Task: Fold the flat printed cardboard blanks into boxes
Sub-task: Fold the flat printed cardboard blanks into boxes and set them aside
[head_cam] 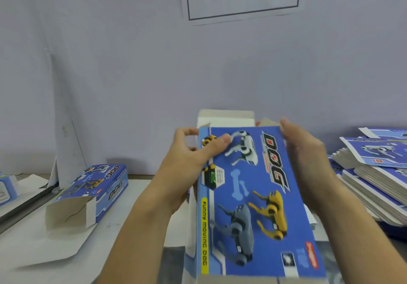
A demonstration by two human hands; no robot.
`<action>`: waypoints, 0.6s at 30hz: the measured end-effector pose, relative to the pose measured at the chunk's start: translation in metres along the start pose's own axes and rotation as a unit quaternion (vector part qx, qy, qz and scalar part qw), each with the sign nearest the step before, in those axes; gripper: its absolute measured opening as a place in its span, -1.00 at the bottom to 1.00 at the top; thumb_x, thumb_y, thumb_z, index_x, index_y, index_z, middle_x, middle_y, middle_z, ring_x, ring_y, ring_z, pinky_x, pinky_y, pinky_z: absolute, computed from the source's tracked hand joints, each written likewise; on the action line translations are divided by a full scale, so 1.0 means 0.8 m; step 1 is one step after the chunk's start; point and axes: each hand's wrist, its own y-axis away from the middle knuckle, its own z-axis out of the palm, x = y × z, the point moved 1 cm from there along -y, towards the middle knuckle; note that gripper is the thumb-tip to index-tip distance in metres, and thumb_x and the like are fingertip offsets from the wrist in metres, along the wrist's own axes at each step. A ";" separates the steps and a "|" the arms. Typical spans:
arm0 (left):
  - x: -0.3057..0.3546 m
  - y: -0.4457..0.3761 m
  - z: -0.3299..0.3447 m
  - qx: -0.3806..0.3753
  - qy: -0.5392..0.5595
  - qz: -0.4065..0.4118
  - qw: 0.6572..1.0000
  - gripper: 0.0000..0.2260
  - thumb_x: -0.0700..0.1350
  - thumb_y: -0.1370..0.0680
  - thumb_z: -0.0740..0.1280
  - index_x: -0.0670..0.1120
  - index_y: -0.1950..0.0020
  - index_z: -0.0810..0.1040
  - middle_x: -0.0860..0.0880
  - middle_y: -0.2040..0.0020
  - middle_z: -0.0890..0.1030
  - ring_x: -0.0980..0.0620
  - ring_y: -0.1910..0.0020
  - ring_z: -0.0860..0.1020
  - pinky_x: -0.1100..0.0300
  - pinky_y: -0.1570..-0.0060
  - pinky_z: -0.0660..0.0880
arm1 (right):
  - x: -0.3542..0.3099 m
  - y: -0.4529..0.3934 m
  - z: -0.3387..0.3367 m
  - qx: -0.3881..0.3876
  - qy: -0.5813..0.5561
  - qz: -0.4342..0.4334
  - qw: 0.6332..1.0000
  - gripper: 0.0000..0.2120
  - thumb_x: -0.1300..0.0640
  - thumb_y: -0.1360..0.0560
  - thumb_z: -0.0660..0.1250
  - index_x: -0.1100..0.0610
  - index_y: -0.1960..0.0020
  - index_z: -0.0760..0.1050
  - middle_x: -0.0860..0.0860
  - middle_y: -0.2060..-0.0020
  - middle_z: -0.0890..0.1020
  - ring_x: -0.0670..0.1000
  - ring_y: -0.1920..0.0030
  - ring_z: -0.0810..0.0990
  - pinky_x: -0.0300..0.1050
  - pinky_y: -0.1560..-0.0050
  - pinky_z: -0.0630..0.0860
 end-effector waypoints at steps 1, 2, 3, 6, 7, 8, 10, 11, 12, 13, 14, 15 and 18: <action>0.000 -0.001 0.000 0.024 0.012 0.019 0.999 -0.21 0.16 -0.17 0.62 0.00 -0.30 0.38 -0.20 -0.03 0.71 -0.17 0.11 0.73 -0.16 0.06 0.66 | -0.005 0.006 0.008 -0.060 0.000 0.019 0.998 -0.62 -0.22 -0.50 0.26 0.04 0.07 0.69 0.11 0.14 0.73 0.13 0.23 0.71 -0.09 0.28 0.59; 0.003 -0.002 0.001 0.045 0.029 0.035 0.998 -0.23 0.16 -0.16 0.59 -0.01 -0.28 0.39 -0.20 -0.01 0.71 -0.17 0.13 0.73 -0.12 0.12 0.67 | -0.008 0.009 0.013 -0.090 0.007 0.025 0.996 -0.62 -0.22 -0.47 0.29 0.02 -0.04 0.68 0.12 0.07 0.74 0.14 0.16 0.74 -0.08 0.27 0.63; 0.005 -0.001 0.001 0.051 0.033 0.058 0.996 -0.28 0.16 -0.18 0.56 -0.02 -0.25 0.41 -0.17 0.02 0.72 -0.16 0.14 0.73 -0.08 0.17 0.67 | -0.011 0.011 0.019 -0.101 0.014 0.025 0.994 -0.63 -0.19 -0.46 0.35 0.01 -0.15 0.63 0.12 0.02 0.74 0.15 0.11 0.74 -0.08 0.25 0.64; 0.014 0.000 0.002 0.075 0.030 0.117 0.990 -0.43 0.16 -0.30 0.50 -0.05 -0.21 0.47 -0.08 0.09 0.72 -0.16 0.09 0.72 -0.03 0.18 0.66 | -0.017 0.009 0.025 -0.070 0.026 -0.054 0.996 -0.54 -0.07 -0.43 0.45 -0.05 -0.30 0.49 0.08 -0.02 0.73 0.15 0.06 0.74 -0.10 0.21 0.64; 0.017 0.002 0.004 0.075 0.027 0.130 0.988 -0.48 0.16 -0.34 0.48 -0.05 -0.20 0.49 -0.06 0.09 0.71 -0.15 0.05 0.71 -0.05 0.15 0.65 | -0.021 0.010 0.028 -0.058 0.023 -0.085 0.994 -0.52 -0.06 -0.42 0.44 -0.06 -0.32 0.47 0.08 -0.02 0.73 0.15 0.06 0.74 -0.10 0.21 0.64; 0.018 0.001 0.004 0.073 0.022 0.144 0.987 -0.53 0.16 -0.38 0.46 -0.03 -0.19 0.51 -0.01 0.10 0.70 -0.09 0.06 0.70 -0.03 0.14 0.65 | -0.023 0.009 0.028 -0.046 0.022 -0.118 0.992 -0.51 -0.06 -0.43 0.46 -0.06 -0.32 0.47 0.07 0.00 0.73 0.14 0.07 0.74 -0.10 0.21 0.64; 0.023 0.002 0.007 0.052 -0.002 0.159 0.986 -0.60 0.18 -0.47 0.38 0.06 -0.25 0.53 0.17 0.14 0.66 0.13 0.11 0.67 0.17 0.19 0.61 | -0.024 0.010 0.030 -0.027 0.021 -0.170 0.985 -0.60 -0.04 -0.47 0.47 -0.05 -0.27 0.51 0.06 0.03 0.74 0.13 0.10 0.74 -0.09 0.22 0.64; 0.025 0.004 0.010 0.038 -0.010 0.156 0.987 -0.58 0.21 -0.49 0.34 0.11 -0.31 0.51 0.21 0.09 0.66 0.19 0.07 0.66 0.23 0.16 0.59 | -0.024 0.011 0.034 -0.022 0.026 -0.186 0.982 -0.66 -0.04 -0.48 0.43 -0.05 -0.24 0.53 0.05 0.03 0.74 0.13 0.11 0.74 -0.06 0.21 0.65; 0.027 0.005 0.012 0.030 -0.013 0.156 0.987 -0.54 0.24 -0.48 0.32 0.15 -0.35 0.48 0.21 0.00 0.68 0.20 -0.01 0.66 0.26 0.12 0.60 | -0.024 0.011 0.036 -0.020 0.037 -0.202 0.979 -0.69 -0.04 -0.50 0.41 -0.05 -0.22 0.54 0.05 0.02 0.73 0.13 0.09 0.73 -0.04 0.18 0.65; 0.028 0.007 0.014 0.029 -0.012 0.159 0.987 -0.51 0.26 -0.47 0.32 0.17 -0.37 0.46 0.19 -0.06 0.69 0.19 -0.04 0.67 0.27 0.12 0.61 | -0.024 0.012 0.041 -0.017 0.049 -0.213 0.976 -0.70 -0.05 -0.51 0.41 -0.05 -0.23 0.54 0.03 0.01 0.73 0.12 0.07 0.73 -0.04 0.17 0.65; 0.029 0.009 0.016 0.037 -0.010 0.169 0.985 -0.51 0.26 -0.45 0.33 0.15 -0.35 0.46 0.16 -0.06 0.70 0.16 -0.02 0.69 0.29 0.16 0.61 | -0.022 0.011 0.042 -0.014 0.058 -0.225 0.973 -0.69 -0.05 -0.51 0.41 -0.04 -0.24 0.54 0.02 0.00 0.73 0.11 0.06 0.73 -0.06 0.16 0.65; 0.031 0.010 0.016 0.049 -0.007 0.183 0.982 -0.53 0.24 -0.44 0.35 0.12 -0.31 0.48 0.14 -0.03 0.71 0.13 0.02 0.70 0.29 0.20 0.61 | -0.023 0.012 0.045 -0.009 0.067 -0.232 0.970 -0.67 -0.05 -0.50 0.40 -0.03 -0.24 0.53 0.01 -0.01 0.73 0.08 0.05 0.74 -0.09 0.16 0.65; 0.033 0.012 0.016 0.084 -0.036 0.227 0.970 -0.65 0.20 -0.46 0.35 0.09 -0.17 0.51 0.12 0.06 0.72 0.09 0.07 0.72 0.19 0.17 0.65 | -0.022 0.012 0.047 0.013 0.100 -0.249 0.963 -0.66 -0.07 -0.49 0.40 0.02 -0.21 0.51 -0.01 0.03 0.73 0.02 0.10 0.74 -0.20 0.23 0.63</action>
